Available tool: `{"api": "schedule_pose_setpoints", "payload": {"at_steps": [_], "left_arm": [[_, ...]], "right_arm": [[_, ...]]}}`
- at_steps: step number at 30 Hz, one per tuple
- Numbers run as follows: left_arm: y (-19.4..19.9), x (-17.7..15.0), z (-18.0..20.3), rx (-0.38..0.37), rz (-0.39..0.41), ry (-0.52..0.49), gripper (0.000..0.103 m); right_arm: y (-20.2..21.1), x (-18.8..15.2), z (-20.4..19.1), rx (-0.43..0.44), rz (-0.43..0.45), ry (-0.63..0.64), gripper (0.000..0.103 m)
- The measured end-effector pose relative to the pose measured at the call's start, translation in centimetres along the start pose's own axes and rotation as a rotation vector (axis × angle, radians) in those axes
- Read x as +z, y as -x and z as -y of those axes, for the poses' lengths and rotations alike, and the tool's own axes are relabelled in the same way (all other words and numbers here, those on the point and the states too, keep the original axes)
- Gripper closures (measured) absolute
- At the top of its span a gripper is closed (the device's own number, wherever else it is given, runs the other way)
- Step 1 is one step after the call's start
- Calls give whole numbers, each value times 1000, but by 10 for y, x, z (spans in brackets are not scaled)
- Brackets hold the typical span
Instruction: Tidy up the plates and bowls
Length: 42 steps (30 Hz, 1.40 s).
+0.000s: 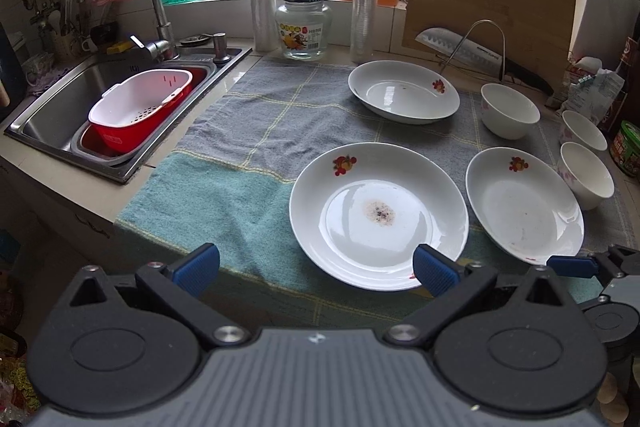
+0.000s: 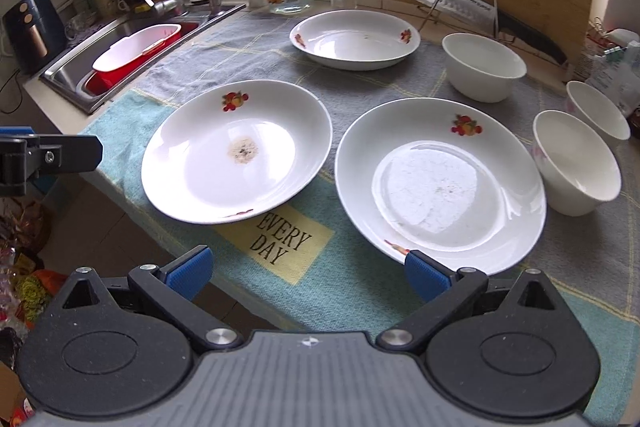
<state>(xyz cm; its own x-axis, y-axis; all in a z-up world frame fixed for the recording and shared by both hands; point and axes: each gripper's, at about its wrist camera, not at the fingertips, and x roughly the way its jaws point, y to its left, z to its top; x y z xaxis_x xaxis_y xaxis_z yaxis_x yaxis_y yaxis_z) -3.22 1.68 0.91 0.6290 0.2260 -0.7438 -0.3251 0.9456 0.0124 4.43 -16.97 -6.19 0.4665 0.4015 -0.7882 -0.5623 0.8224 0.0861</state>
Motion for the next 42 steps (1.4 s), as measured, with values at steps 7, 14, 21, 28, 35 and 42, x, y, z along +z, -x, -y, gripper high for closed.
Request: {"api": "schedule_pose_setpoints", "payload": {"at_steps": [7,14,21,28,35,42], "left_arm": [[5,-5,-11,54,-9,36,1],[3,-5,-22,85,-7,63,1],[-14,1,-33,60,-12,66,1],[-40,15,-43,3,-18,29,1],[-73,39,-52,-72,-41,-39,1],[-120,59,-49,-245,-86,-126,1]], "right_arm": [[-24,2,-12,58,-33,41,0],[-43,8,-25,72,-38,100,0],[-62,12,-36,32,-58,123,0],[-79,15,-44,-16,-65,140,0],[-90,23,-55,-21,-42,170,0],[-92,19,-59,0,2,196,0]]}}
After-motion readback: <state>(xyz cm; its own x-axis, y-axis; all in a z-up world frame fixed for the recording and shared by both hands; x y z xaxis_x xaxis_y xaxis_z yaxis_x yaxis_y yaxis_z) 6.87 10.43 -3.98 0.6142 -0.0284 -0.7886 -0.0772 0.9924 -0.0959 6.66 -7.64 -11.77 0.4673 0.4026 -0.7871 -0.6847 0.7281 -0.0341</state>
